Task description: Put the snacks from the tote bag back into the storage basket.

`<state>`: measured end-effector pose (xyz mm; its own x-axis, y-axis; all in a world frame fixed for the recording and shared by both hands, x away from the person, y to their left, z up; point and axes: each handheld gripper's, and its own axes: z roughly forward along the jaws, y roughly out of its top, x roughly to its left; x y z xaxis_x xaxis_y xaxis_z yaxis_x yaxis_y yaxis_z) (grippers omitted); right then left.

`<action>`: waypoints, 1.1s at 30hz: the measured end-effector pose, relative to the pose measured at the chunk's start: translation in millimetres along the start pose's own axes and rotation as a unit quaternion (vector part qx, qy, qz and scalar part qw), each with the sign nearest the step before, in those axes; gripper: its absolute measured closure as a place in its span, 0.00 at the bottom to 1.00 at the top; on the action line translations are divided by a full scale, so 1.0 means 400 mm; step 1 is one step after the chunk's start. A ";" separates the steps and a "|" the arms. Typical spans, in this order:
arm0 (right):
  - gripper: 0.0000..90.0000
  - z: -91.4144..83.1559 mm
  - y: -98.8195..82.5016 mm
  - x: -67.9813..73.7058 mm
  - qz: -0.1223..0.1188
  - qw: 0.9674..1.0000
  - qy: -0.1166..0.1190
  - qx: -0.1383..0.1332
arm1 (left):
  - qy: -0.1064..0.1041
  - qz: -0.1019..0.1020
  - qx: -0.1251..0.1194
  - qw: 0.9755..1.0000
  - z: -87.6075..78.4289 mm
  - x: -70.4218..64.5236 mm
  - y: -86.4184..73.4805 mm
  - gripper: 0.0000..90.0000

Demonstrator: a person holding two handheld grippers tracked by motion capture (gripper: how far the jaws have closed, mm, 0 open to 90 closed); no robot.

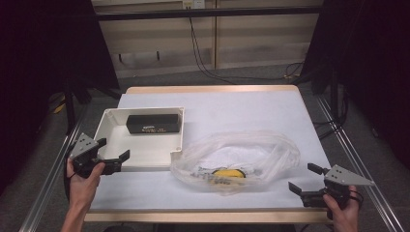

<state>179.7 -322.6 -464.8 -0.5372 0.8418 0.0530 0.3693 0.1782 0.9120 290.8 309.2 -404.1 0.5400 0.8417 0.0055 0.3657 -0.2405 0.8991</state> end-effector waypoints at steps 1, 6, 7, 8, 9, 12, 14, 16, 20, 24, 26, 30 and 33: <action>0.02 -0.001 0.000 0.000 0.001 1.000 -0.001 0.000 | 0.000 0.006 0.002 1.000 -0.004 -0.008 -0.001 0.04; 0.01 -0.003 -0.001 -0.001 0.002 1.000 -0.002 -0.002 | 0.002 0.015 0.010 1.000 0.008 -0.061 -0.015 0.04; 0.01 -0.003 0.000 -0.001 0.001 1.000 -0.002 -0.003 | 0.001 0.017 0.010 1.000 0.010 -0.068 -0.018 0.04; 0.02 -0.005 0.000 0.000 0.002 1.000 -0.002 -0.003 | 0.002 0.013 0.010 1.000 0.013 -0.079 -0.023 0.04; 0.02 -0.005 0.000 0.001 0.001 1.000 -0.002 -0.003 | 0.000 0.012 0.010 1.000 0.017 -0.088 -0.027 0.04; 0.02 -0.007 -0.001 -0.001 0.005 1.000 -0.004 -0.004 | -0.012 0.019 0.024 0.999 0.025 -0.113 -0.034 0.04; 0.02 -0.007 -0.001 -0.002 0.005 1.000 -0.005 -0.005 | -0.020 0.020 0.025 0.999 0.027 -0.125 -0.035 0.04; 0.02 -0.006 -0.001 -0.002 0.003 1.000 -0.004 -0.004 | -0.023 0.019 0.019 0.999 0.028 -0.139 -0.036 0.04; 0.02 -0.008 -0.002 -0.002 0.003 1.000 -0.004 -0.004 | -0.025 -0.006 0.011 1.000 0.031 -0.169 -0.052 0.04; 0.02 -0.010 -0.003 -0.006 0.006 1.000 -0.005 -0.005 | -0.043 -0.003 0.023 0.999 0.033 -0.196 -0.069 0.04; 0.02 -0.009 -0.003 -0.006 0.006 1.000 -0.005 -0.005 | -0.043 -0.015 0.009 0.999 0.025 -0.207 -0.078 0.04; 0.02 -0.009 -0.002 -0.003 -0.002 1.000 -0.002 -0.002 | -0.037 -0.013 -0.010 0.999 0.021 -0.218 -0.093 0.04; 0.02 -0.003 -0.001 -0.006 -0.005 1.000 -0.004 -0.001 | -0.033 -0.030 -0.022 0.999 0.028 -0.218 -0.097 0.04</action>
